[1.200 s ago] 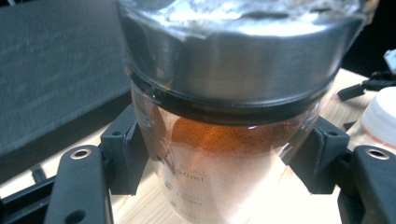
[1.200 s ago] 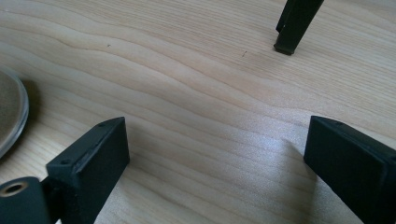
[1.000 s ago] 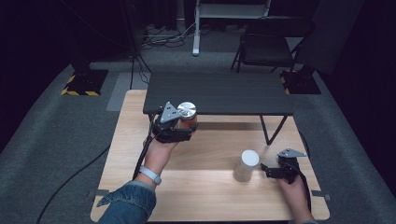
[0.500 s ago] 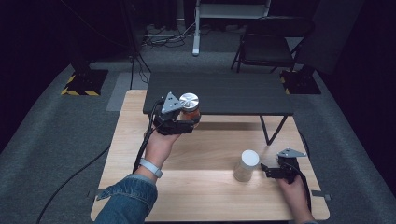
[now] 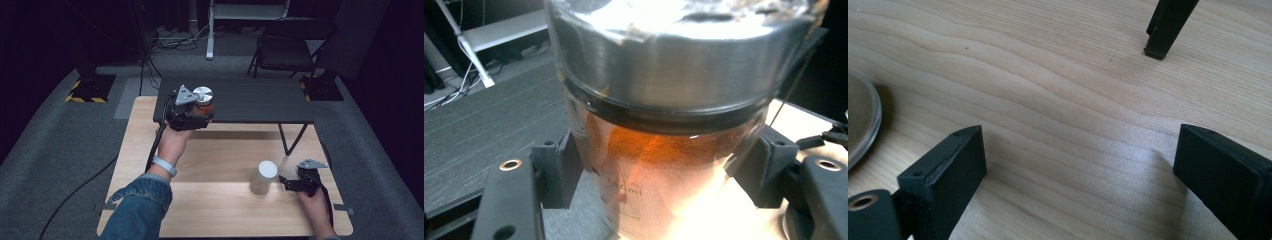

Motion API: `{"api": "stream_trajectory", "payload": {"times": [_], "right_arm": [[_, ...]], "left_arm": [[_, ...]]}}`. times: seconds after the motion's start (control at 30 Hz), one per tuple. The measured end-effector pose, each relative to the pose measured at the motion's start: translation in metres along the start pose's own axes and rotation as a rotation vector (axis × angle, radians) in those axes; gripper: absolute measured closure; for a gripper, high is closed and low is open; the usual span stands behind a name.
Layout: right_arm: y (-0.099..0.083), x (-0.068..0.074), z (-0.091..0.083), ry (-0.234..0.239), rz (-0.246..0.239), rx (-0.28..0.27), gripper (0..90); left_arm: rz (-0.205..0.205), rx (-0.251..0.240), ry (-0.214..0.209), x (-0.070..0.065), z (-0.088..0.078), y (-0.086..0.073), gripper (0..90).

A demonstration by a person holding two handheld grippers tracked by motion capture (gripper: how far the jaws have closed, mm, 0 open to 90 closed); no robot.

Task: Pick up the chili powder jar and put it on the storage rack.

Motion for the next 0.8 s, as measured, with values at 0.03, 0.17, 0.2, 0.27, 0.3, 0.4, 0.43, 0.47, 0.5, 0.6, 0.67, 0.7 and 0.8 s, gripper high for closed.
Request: {"api": "stream_trajectory", "payload": {"times": [0.03,0.17,0.2,0.27,0.3,0.4,0.43,0.47,0.5,0.6,0.67,0.7,0.8], "right_arm": [[0.000,0.000,0.000,0.000,0.000,0.000,6.5],[0.000,0.000,0.000,0.001,0.001,0.000,6.5],[0.000,0.000,0.000,0.000,0.000,0.000,6.5],[0.000,0.000,0.000,0.001,-0.001,0.000,6.5],[0.000,0.000,0.000,0.001,-0.001,0.000,6.5],[0.000,0.000,0.000,0.002,-0.002,0.000,6.5],[0.000,0.000,0.000,0.002,-0.002,0.000,6.5],[0.000,0.000,0.000,0.002,-0.001,0.000,6.5],[0.000,0.000,0.000,0.002,-0.002,0.000,6.5],[0.000,0.000,0.000,0.002,-0.004,0.000,6.5],[0.000,0.000,0.000,0.002,-0.005,-0.001,6.5],[0.000,0.000,0.000,0.003,-0.005,-0.001,6.5],[0.000,0.000,0.000,0.003,-0.006,-0.001,6.5]], "left_arm": [[-0.003,0.001,0.002,0.001,0.001,0.002,30.4],[-0.015,0.004,0.004,0.003,0.007,0.006,30.4],[-0.017,0.006,0.002,0.004,0.008,0.007,30.4],[-0.020,0.012,0.003,0.004,0.011,0.009,30.4],[-0.021,0.014,0.005,0.005,0.012,0.010,30.3],[-0.030,0.017,0.003,0.006,0.016,0.013,30.3],[-0.036,0.014,0.002,0.006,0.017,0.013,30.4],[-0.032,0.015,0.002,0.007,0.018,0.015,30.3],[-0.029,0.018,0.003,0.006,0.018,0.016,30.4],[-0.026,0.024,0.008,0.006,0.019,0.020,30.4],[-0.030,0.027,0.008,0.007,0.020,0.022,30.4],[-0.036,0.026,0.007,0.008,0.021,0.023,30.3],[-0.035,0.040,0.008,0.008,0.023,0.024,30.3]]}}
Point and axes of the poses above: each handheld gripper's, and its own axes: z roughly forward along the jaws, y roughly out of its top, x roughly to its left, the point moved 1 cm from there along z, roughly forward along the jaws, and after that the axes turned 12 degrees about x, right-handed, at the moved point
